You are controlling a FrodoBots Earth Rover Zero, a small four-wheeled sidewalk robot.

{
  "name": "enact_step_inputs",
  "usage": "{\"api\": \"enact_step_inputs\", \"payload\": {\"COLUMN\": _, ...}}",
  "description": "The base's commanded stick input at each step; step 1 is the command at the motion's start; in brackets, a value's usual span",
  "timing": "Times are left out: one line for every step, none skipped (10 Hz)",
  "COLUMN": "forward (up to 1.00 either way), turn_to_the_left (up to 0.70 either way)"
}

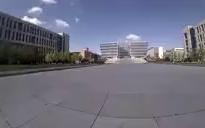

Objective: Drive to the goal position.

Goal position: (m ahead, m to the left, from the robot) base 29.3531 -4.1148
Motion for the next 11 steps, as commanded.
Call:
{"api": "enact_step_inputs", "payload": {"forward": 0.7, "turn_to_the_left": 0.0}}
{"api": "enact_step_inputs", "payload": {"forward": 0.7, "turn_to_the_left": 0.0}}
{"api": "enact_step_inputs", "payload": {"forward": 0.7, "turn_to_the_left": 0.0}}
{"api": "enact_step_inputs", "payload": {"forward": 0.7, "turn_to_the_left": 0.0}}
{"api": "enact_step_inputs", "payload": {"forward": 0.7, "turn_to_the_left": 0.0}}
{"api": "enact_step_inputs", "payload": {"forward": 0.7, "turn_to_the_left": 0.0}}
{"api": "enact_step_inputs", "payload": {"forward": 0.7, "turn_to_the_left": 0.0}}
{"api": "enact_step_inputs", "payload": {"forward": 0.7, "turn_to_the_left": 0.0}}
{"api": "enact_step_inputs", "payload": {"forward": 0.7, "turn_to_the_left": 0.0}}
{"api": "enact_step_inputs", "payload": {"forward": 0.7, "turn_to_the_left": 0.0}}
{"api": "enact_step_inputs", "payload": {"forward": 0.7, "turn_to_the_left": 0.0}}
